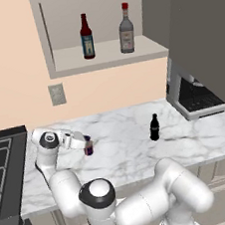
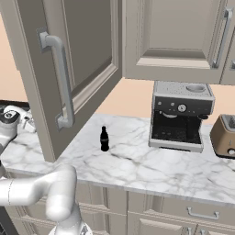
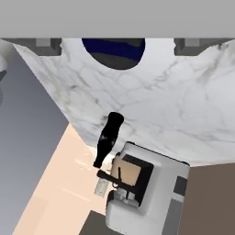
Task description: Sort all alcoholic drinks to one cabinet, and non-alcoholic drinks to the other.
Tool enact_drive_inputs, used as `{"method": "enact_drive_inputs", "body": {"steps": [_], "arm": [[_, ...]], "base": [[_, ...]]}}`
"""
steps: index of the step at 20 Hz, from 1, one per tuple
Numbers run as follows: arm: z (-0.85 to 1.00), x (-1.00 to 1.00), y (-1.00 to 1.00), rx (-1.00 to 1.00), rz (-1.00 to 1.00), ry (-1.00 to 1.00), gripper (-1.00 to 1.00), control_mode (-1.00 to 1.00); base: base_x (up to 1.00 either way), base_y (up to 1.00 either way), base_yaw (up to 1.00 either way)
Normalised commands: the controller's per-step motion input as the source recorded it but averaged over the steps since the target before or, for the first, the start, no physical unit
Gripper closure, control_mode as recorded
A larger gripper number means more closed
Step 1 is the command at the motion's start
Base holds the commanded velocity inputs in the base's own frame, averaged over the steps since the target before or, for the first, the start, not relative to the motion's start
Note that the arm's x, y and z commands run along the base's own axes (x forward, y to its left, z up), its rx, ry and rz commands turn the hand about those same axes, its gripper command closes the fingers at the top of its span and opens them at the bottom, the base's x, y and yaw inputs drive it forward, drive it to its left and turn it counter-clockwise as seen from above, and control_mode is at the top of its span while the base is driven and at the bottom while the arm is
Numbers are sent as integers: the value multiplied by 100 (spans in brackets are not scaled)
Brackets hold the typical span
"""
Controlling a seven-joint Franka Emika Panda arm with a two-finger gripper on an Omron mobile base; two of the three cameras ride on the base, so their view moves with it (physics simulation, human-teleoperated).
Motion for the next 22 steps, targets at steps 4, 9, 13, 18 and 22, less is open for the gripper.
{"method": "enact_drive_inputs", "body": {"steps": [4, 9, 13, 18, 22], "arm": [[0, -9, 0, -1, 0, 0, 100, -100], [30, -43, 0, 0, 0, -1, 100, -100], [97, -62, -4, 6, 4, -3, 100, -100], [99, -45, -8, 10, 9, 0, 100, -100], [66, -66, -35, 1, 16, 0, 100, -100]], "base": [[0, 0, 0], [0, 0, 0], [0, 0, 0], [0, 0, 0], [0, 0, 0]]}}
